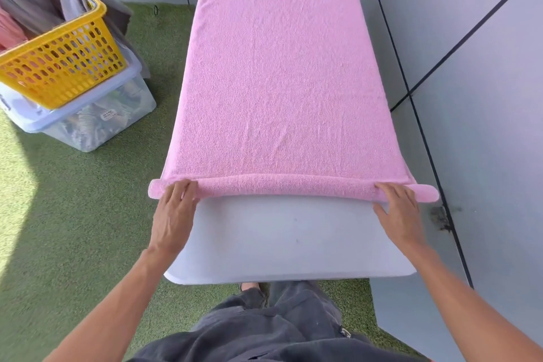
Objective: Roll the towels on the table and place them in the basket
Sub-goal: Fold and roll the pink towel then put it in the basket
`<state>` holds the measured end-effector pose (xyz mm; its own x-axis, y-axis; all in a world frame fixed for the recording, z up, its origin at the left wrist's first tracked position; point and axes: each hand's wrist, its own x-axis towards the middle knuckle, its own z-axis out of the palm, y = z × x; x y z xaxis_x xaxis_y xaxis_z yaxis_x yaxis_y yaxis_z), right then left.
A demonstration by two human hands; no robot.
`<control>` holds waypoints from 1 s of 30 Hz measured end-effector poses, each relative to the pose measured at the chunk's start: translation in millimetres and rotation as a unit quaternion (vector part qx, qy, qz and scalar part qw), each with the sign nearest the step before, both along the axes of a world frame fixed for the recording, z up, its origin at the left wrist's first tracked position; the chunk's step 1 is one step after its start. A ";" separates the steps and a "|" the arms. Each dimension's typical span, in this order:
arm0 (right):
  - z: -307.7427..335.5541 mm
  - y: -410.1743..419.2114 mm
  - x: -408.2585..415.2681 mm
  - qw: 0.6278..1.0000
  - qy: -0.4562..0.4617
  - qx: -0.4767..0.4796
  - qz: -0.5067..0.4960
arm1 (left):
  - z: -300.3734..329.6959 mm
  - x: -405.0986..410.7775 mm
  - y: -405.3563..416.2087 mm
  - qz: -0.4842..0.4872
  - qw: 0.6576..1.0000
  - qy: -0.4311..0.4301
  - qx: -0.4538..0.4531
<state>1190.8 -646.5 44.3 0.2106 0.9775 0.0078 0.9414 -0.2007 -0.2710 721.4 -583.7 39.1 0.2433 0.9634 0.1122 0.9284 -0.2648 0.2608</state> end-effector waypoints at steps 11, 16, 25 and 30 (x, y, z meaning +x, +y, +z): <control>31.1 35.8 31.7 0.947 0.180 -0.264 -0.005 | 23.0 -21.9 60.8 0.021 0.945 -0.028 -0.325; 16.7 30.3 11.0 0.988 0.102 -0.034 -0.107 | 16.8 -9.1 50.1 0.094 0.993 -0.050 -0.049; -5.1 10.1 -5.4 0.998 -0.028 -0.045 0.025 | -3.1 9.6 19.9 0.009 0.999 -0.027 -0.022; 7.3 31.9 10.6 0.993 -0.012 -0.105 0.047 | 9.3 3.3 39.9 0.031 0.995 -0.020 -0.094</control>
